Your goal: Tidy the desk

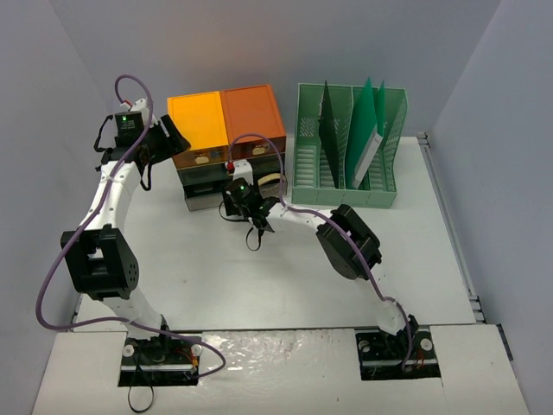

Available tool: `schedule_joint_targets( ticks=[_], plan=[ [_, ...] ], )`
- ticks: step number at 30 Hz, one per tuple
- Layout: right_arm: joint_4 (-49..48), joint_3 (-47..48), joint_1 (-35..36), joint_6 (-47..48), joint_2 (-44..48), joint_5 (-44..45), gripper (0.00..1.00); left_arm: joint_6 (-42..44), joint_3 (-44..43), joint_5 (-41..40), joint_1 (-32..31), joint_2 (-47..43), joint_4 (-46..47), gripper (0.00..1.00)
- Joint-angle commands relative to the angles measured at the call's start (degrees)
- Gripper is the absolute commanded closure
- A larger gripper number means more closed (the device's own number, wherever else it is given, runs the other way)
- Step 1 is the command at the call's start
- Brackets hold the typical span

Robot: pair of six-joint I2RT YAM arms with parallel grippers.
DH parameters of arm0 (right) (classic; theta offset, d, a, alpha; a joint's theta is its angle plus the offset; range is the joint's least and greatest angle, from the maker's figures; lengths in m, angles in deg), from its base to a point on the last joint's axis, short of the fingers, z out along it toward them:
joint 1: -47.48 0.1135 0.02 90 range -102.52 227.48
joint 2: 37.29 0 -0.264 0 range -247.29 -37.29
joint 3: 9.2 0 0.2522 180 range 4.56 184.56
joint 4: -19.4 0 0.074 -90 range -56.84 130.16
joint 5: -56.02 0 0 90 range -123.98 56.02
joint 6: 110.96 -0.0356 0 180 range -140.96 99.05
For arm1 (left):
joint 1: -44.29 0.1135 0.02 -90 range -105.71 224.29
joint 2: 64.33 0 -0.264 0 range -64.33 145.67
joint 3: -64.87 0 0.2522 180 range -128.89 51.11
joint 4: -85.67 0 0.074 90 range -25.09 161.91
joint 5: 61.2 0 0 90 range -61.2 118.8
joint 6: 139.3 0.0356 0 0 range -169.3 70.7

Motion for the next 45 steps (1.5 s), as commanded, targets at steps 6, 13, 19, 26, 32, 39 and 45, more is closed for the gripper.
schedule_joint_targets(
  ticks=[6, 13, 19, 26, 32, 39, 45],
  plan=[
    [-5.8, 1.6, 2.2, 1.1, 0.4, 5.7, 0.54, 4.7, 3.3, -3.2, -1.0, 5.2, -13.6, 0.40],
    [-8.1, 0.1, 3.0, 2.6, 0.9, 9.8, 0.68, 4.7, 3.3, -3.3, -1.0, 5.2, -13.7, 0.40],
    [-6.6, 0.6, 3.2, 3.5, 1.1, 10.8, 1.00, 4.8, 3.2, -3.3, -1.0, 5.2, -13.8, 0.40],
    [-5.7, -1.5, 3.3, 3.3, 2.4, 12.0, 0.85, 4.8, 3.1, -3.3, -1.0, 5.2, -13.9, 0.40],
    [-4.4, -1.9, 3.4, 3.8, 4.1, 10.4, 0.33, 4.9, 3.3, -3.3, -1.0, 4.8, -14.0, 0.40],
    [-8.6, -3.7, 3.3, 6.5, 4.9, 11.8, 0.38, 4.9, 3.4, -3.4, -1.0, 4.6, -13.9, 0.40],
    [-16.9, -5.8, 3.2, 9.8, 5.2, 12.2, 0.43, 4.8, 3.9, -3.5, -1.0, 4.4, -13.7, 0.40]
  ],
)
